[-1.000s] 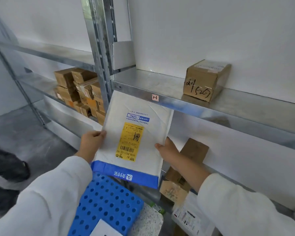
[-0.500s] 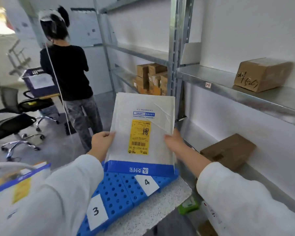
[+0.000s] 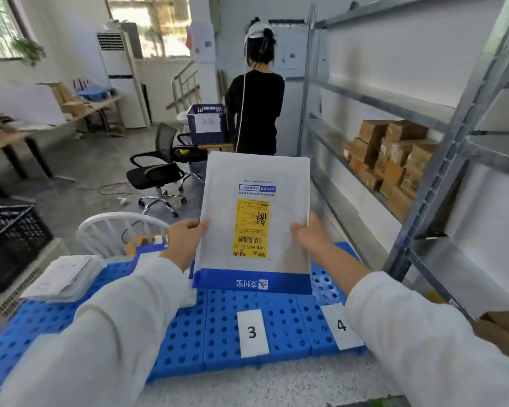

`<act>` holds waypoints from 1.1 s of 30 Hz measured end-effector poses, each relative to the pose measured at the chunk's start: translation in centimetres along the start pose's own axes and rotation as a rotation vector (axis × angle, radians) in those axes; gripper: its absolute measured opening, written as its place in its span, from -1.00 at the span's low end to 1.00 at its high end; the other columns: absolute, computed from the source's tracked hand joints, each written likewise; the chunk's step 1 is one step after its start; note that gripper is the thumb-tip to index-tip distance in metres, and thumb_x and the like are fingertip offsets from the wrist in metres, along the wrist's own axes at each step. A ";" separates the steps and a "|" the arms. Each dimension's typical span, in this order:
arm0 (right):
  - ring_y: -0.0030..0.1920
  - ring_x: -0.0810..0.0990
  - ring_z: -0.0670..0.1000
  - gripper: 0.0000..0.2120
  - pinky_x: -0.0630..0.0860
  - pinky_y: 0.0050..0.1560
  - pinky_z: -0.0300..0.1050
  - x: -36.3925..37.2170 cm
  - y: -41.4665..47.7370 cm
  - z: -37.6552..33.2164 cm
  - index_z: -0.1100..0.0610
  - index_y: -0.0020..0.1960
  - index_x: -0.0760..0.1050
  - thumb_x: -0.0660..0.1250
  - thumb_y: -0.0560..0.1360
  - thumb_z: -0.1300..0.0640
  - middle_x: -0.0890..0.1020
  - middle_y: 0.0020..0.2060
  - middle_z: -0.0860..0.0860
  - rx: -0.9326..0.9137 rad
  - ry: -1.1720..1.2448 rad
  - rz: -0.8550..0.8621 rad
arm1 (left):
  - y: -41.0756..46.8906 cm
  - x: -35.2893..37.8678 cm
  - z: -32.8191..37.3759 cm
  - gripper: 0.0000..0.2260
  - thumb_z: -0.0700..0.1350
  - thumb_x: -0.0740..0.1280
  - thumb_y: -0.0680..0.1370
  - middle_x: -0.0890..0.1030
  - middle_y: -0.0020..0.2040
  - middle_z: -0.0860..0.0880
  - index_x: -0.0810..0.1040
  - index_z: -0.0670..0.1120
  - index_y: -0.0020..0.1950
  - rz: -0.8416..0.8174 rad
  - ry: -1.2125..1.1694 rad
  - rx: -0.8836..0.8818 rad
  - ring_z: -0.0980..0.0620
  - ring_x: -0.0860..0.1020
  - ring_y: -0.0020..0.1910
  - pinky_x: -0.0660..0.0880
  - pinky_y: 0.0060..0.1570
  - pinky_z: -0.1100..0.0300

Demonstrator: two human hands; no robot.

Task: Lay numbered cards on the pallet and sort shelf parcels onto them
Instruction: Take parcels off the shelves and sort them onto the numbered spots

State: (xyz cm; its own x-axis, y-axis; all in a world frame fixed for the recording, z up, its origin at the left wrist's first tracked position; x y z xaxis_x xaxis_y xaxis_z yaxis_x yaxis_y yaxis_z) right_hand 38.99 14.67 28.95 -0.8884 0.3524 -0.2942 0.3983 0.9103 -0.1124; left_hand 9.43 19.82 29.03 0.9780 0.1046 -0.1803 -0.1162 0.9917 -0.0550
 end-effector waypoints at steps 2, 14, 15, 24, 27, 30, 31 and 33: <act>0.03 0.52 0.04 -0.69 0.47 -0.03 -0.06 3.6 1.1 -1.0 0.11 0.30 0.31 0.21 0.57 0.17 0.53 0.10 0.05 -0.013 -0.018 -0.044 | 1.6 -3.0 -1.0 -0.89 -0.05 0.38 0.54 0.65 -0.17 0.05 0.63 -0.08 -0.07 0.047 0.005 -0.016 0.02 0.61 -0.14 0.56 -0.14 0.16; 0.12 0.51 0.07 -0.66 0.50 0.16 0.03 24.6 6.4 -1.3 0.11 0.36 0.28 0.19 0.59 0.16 0.50 0.19 0.06 0.077 -0.123 -0.231 | 12.3 -17.2 -9.5 -0.90 -0.11 0.38 0.54 0.67 -0.10 -0.03 0.66 -0.11 -0.05 0.180 0.008 -0.165 -0.04 0.63 -0.13 0.57 0.00 0.04; 0.13 0.50 0.08 -0.65 0.50 0.16 0.02 26.0 6.8 -0.7 0.12 0.36 0.27 0.19 0.59 0.16 0.50 0.20 0.07 0.097 -0.137 -0.238 | 13.1 -17.7 -10.6 -0.86 -0.11 0.38 0.55 0.67 -0.08 -0.05 0.66 -0.15 0.01 0.184 -0.003 -0.191 -0.06 0.62 -0.11 0.56 0.02 0.02; 0.05 0.49 0.05 -0.67 0.49 0.07 -0.02 35.1 11.0 3.6 0.11 0.33 0.27 0.20 0.59 0.14 0.50 0.13 0.04 0.213 -0.270 -0.261 | 19.3 -21.2 -18.9 -0.83 -0.12 0.34 0.57 0.66 -0.03 -0.10 0.65 -0.20 0.00 0.131 0.025 -0.318 -0.11 0.60 -0.01 0.52 0.13 -0.04; 0.03 0.46 0.01 -0.65 0.44 0.01 -0.08 37.1 11.9 5.2 0.09 0.36 0.27 0.20 0.59 0.15 0.49 0.11 0.00 0.234 -0.291 -0.271 | 20.9 -21.8 -21.6 -0.80 -0.11 0.35 0.56 0.64 -0.16 -0.05 0.59 -0.06 -0.27 0.147 0.061 -0.369 -0.11 0.59 -0.07 0.55 0.08 -0.02; -0.01 0.46 -0.01 -0.65 0.41 -0.05 -0.12 38.4 12.8 6.3 0.08 0.36 0.27 0.21 0.59 0.14 0.49 0.09 -0.01 0.239 -0.333 -0.268 | 21.5 -21.8 -24.1 -0.78 -0.12 0.35 0.55 0.62 -0.22 0.02 0.57 0.01 -0.30 0.149 0.052 -0.429 -0.10 0.60 -0.07 0.55 0.04 -0.03; -0.02 0.46 -0.01 -0.65 0.40 -0.07 -0.13 38.7 13.1 6.7 0.08 0.36 0.26 0.20 0.59 0.14 0.49 0.08 -0.02 0.244 -0.345 -0.270 | 21.5 -21.7 -24.8 -0.79 -0.12 0.36 0.55 0.63 -0.20 0.02 0.58 0.01 -0.29 0.146 0.046 -0.444 -0.09 0.60 -0.07 0.55 0.02 0.00; 0.01 0.47 0.00 -0.62 0.43 -0.04 -0.11 39.4 13.6 7.6 0.08 0.38 0.25 0.21 0.59 0.14 0.51 0.16 0.02 0.266 -0.359 -0.278 | 21.8 -21.6 -26.0 -0.79 -0.12 0.35 0.55 0.64 -0.18 0.00 0.59 0.02 -0.28 0.130 0.055 -0.465 -0.07 0.60 -0.08 0.53 -0.02 0.05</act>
State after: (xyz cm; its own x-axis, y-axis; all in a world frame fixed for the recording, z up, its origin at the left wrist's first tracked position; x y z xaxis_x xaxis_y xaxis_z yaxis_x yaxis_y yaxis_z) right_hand 11.16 39.24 8.58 -0.8532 -0.0341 -0.5204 0.2437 0.8561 -0.4557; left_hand -18.68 37.23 6.20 0.9410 0.2092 -0.2660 -0.3144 0.8310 -0.4589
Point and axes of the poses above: each hand's wrist, its own y-axis towards the middle knuckle, its own x-axis out of the palm, z = x × y, the point moved 7 cm from there along y, towards the middle knuckle
